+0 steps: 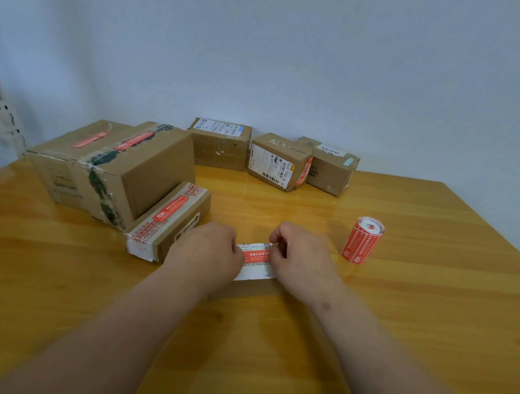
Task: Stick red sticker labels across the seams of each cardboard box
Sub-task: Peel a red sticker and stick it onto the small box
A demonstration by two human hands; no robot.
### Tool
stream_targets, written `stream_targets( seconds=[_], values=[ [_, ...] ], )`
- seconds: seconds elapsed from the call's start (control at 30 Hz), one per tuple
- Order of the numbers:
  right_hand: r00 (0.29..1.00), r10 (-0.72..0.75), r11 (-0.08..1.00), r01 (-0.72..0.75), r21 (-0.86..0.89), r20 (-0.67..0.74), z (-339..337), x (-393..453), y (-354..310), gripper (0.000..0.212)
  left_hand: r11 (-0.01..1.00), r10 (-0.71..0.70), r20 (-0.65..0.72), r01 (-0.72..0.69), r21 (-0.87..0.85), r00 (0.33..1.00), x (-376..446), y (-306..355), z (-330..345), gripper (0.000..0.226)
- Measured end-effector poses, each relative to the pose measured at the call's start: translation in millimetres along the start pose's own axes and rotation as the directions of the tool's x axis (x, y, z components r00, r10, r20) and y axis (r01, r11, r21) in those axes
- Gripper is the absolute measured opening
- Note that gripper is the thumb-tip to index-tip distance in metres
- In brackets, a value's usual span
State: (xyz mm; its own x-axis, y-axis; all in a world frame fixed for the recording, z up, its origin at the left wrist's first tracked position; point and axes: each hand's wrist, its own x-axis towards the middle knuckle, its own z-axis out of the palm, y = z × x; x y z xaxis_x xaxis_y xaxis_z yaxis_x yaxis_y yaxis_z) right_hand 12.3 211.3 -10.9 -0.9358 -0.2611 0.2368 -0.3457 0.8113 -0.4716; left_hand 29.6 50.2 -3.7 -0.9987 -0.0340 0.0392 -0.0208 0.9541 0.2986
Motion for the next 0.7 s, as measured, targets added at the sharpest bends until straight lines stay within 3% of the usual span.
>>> stream_targets(
  seconds=[0.17,0.27,0.43,0.5,0.63,0.7],
  values=[
    [0.999,-0.038,0.993,0.035,-0.111,-0.018,6,1,4,0.008,1.000,-0.004,-0.019,0.004,-0.017,1.000,0,-3,2,0.017],
    [0.997,0.073,0.993,-0.076,-0.087,-0.036,6,3,10,0.022,0.989,-0.064,-0.032,0.059,-0.132,0.997,1,-8,2,0.018],
    [0.942,0.305,0.905,-0.333,0.266,0.141,12,7,16,0.030,0.905,-0.146,0.010,0.137,-0.402,0.989,0,-16,5,0.018],
    [0.927,0.339,0.868,-0.373,0.328,0.160,12,7,14,0.029,0.887,-0.151,0.023,0.146,-0.438,0.988,-1,-16,8,0.020],
    [0.947,0.275,0.940,-0.302,0.160,0.168,12,6,12,0.043,0.932,-0.134,0.019,0.133,-0.337,0.991,-3,-12,13,0.049],
    [0.942,0.264,0.943,-0.298,0.151,0.206,11,6,13,0.042,0.902,-0.157,0.045,0.162,-0.401,0.987,-4,-11,12,0.047]
  ],
)
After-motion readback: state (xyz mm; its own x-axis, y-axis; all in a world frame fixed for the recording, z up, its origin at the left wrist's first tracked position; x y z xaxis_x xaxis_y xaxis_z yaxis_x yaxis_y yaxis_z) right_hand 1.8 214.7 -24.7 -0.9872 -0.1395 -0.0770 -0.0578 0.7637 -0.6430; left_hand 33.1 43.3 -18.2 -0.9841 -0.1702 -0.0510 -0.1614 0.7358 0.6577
